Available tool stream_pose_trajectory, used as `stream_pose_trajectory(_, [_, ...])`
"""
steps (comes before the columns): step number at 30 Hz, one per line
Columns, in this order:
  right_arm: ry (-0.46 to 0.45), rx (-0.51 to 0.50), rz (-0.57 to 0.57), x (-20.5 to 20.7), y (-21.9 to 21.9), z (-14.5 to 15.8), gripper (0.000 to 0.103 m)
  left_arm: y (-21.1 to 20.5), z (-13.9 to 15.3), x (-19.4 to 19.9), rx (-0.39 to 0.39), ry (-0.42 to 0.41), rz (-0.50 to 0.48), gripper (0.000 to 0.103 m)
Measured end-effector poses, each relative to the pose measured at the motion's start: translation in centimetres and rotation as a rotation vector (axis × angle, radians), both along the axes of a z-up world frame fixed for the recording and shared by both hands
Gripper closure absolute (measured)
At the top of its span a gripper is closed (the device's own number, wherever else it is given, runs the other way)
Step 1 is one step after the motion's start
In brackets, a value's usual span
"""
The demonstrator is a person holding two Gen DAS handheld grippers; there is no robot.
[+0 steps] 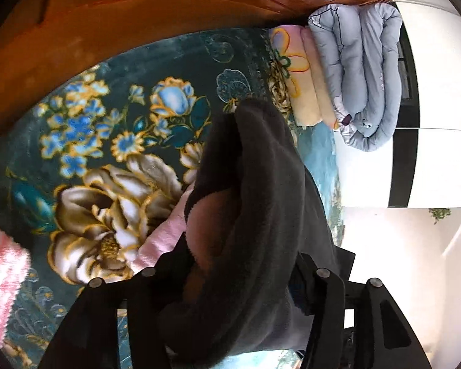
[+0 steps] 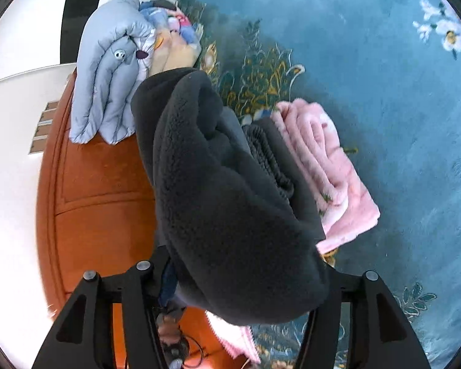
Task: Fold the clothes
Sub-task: 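Carry the folded jacket with both grippers toward the pink clothes stack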
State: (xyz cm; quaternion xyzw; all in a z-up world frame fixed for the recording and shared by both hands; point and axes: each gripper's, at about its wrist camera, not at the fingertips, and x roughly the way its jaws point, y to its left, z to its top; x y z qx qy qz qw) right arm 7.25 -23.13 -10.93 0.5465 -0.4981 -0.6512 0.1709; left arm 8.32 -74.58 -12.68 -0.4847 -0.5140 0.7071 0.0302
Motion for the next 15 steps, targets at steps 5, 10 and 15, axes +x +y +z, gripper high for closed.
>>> stream_pose_trajectory(5, [0.001,0.059,0.019,0.5,2.1,1.1,0.042,-1.1,3.4,0.8,-0.129,0.016,0.004,0.034])
stream_pose_trajectory(10, [0.018,0.212,-0.083,0.3,6.1,3.5,0.042,-2.0,5.5,-0.3,-0.197,0.048,-0.026,0.029])
stream_pose_trajectory(15, [0.093,0.283,0.015,-5.5,3.7,6.1,0.042,-0.9,4.1,-4.4,-0.265,0.01,-0.105,0.029])
